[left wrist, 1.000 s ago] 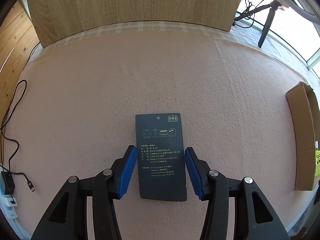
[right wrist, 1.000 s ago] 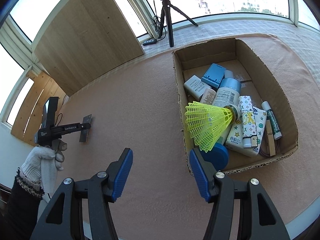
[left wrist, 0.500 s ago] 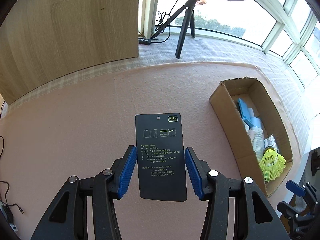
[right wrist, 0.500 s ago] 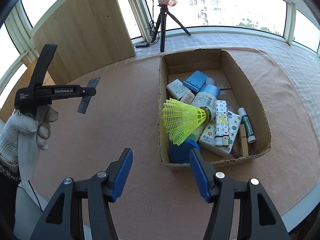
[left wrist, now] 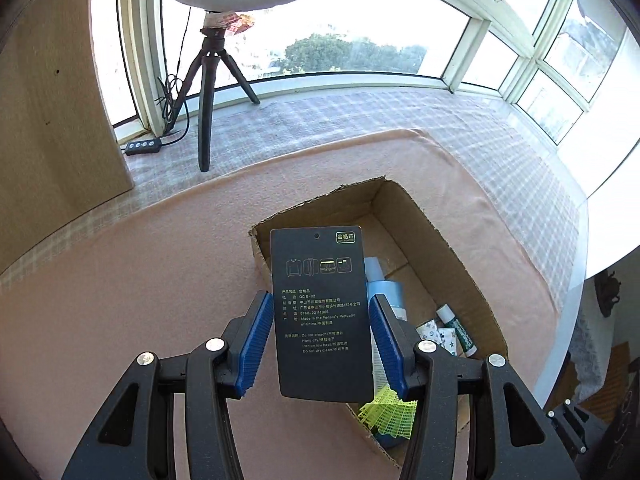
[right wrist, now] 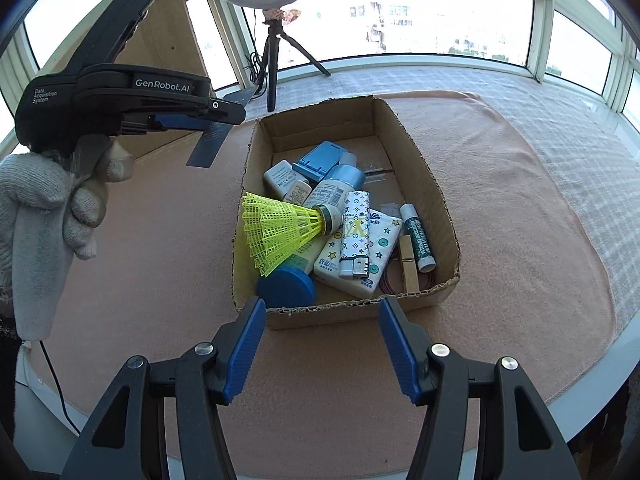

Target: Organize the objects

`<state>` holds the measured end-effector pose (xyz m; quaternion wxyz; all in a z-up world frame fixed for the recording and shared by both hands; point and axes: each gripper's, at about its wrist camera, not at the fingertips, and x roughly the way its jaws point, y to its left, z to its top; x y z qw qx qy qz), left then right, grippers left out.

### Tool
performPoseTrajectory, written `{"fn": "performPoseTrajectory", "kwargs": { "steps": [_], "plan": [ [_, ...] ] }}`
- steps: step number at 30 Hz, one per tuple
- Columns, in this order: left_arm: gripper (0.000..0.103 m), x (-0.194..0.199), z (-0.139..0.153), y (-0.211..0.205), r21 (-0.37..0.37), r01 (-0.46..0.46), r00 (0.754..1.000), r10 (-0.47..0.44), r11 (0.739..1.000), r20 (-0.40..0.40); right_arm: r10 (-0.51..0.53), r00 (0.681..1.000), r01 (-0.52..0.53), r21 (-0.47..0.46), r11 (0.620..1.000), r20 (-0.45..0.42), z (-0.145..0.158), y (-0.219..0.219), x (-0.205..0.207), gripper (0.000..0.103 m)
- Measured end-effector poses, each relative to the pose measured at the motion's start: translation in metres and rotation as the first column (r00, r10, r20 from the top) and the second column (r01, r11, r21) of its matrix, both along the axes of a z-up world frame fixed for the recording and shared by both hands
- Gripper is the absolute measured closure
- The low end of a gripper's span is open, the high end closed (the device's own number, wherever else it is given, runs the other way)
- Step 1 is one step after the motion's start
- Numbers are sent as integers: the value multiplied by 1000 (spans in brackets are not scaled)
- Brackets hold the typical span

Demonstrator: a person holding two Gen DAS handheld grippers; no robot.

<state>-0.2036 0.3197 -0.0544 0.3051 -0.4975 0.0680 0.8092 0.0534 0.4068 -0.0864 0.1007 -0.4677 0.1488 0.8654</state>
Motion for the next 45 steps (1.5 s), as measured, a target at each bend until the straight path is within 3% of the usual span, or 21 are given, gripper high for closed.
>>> {"fn": "performPoseTrajectory", "kwargs": {
  "steps": [14,15,16,17,21,34,45],
  "plan": [
    [49,-7,-8,77,15,52,998,-53,999,42,-58,998,58,-3,998,15,-7,31,17,45],
    [42,-9,-9,80,27,54,997,-56,998,55,-60,998,60,-2,998,16,-8,33,17,45],
    [28,-11,-10,84,27,49,996,-51,998,69,-63,998,63,-1,998,18,-8,34,18,45],
    [24,-12,-11,85,27,36,997,-38,999,71,-63,998,63,-2,998,20,-8,35,18,44],
    [22,-16,-12,86,17,12,998,-13,1000,63,-61,998,61,-2,998,22,-10,36,19,44],
    [22,-9,-3,54,-8,-3,1000,3,1000,23,-37,999,37,-4,999,16,-7,23,12,44],
    [22,9,17,-40,-2,-76,997,76,997,-18,6,1000,-6,-6,1000,-3,2,-14,-7,44]
  ]
}}
